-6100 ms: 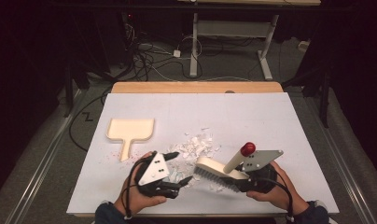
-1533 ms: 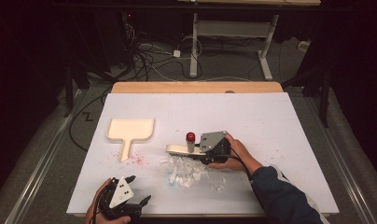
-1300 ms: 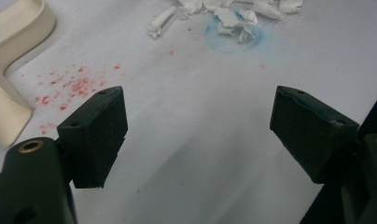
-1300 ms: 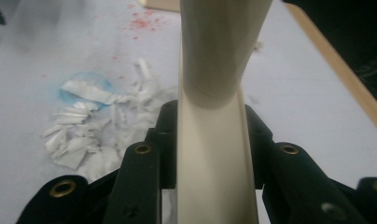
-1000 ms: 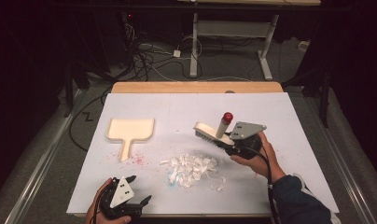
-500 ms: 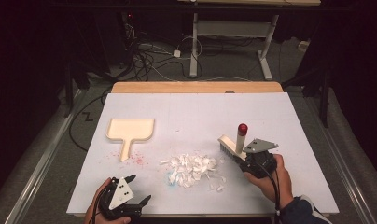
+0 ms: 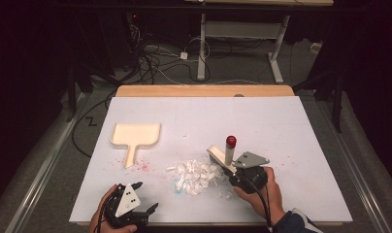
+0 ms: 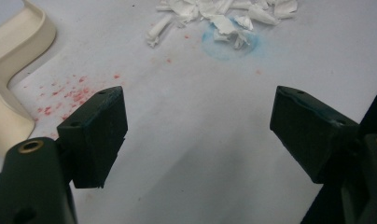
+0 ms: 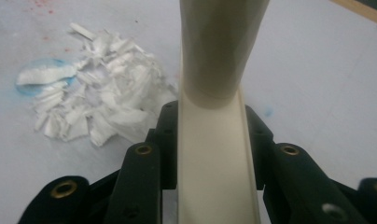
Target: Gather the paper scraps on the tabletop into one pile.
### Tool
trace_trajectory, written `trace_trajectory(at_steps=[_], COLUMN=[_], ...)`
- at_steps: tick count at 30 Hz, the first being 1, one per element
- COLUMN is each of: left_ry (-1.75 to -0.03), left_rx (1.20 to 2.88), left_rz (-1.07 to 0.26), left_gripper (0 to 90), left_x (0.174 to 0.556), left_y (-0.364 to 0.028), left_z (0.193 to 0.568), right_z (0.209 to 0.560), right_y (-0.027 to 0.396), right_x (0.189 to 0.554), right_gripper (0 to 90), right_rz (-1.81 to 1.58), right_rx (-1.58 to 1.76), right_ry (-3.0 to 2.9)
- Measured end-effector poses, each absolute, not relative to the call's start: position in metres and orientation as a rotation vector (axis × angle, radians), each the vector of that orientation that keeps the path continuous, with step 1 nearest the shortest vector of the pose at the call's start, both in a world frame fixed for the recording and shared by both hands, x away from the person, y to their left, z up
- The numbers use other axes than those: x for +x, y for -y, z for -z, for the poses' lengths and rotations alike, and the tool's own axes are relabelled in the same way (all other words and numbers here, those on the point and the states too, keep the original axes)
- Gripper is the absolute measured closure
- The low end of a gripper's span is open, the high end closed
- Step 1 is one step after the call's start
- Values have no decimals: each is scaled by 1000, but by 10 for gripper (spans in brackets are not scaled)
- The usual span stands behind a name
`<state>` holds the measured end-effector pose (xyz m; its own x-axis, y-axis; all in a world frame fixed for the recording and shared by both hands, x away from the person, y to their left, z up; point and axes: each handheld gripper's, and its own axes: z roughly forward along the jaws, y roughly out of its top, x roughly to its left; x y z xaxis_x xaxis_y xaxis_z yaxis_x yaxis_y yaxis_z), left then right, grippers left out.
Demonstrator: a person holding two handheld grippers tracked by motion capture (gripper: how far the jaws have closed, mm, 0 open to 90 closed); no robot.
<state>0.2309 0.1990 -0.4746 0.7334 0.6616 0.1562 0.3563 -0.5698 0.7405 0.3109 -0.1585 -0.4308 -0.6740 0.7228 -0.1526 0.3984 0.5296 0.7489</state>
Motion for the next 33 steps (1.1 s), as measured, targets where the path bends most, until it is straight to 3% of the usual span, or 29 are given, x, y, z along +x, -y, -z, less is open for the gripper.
trace_trajectory(at_steps=[9, 17, 18, 25, 33], left_ry=[-777, -785, -785, -792, -798], left_rx=[2216, 2222, 2221, 2222, 2222], left_rz=[-551, -557, -556, -556, -558], left_gripper=[181, 181, 181, 181, 181], left_x=[231, 233, 233, 232, 230], left_y=[-201, -200, -199, -202, -203], left_z=[475, 476, 476, 477, 478], right_z=[415, 407, 411, 423, 432], right_y=[154, 152, 145, 119, 82], right_x=[326, 380, 398, 436, 458], right_gripper=[682, 681, 682, 682, 682], right_rz=[-1020, -1101, -1075, -1026, -979], right_rx=[853, 699, 661, 587, 518], right_ry=[-2272, -2242, -2251, -2310, -2389])
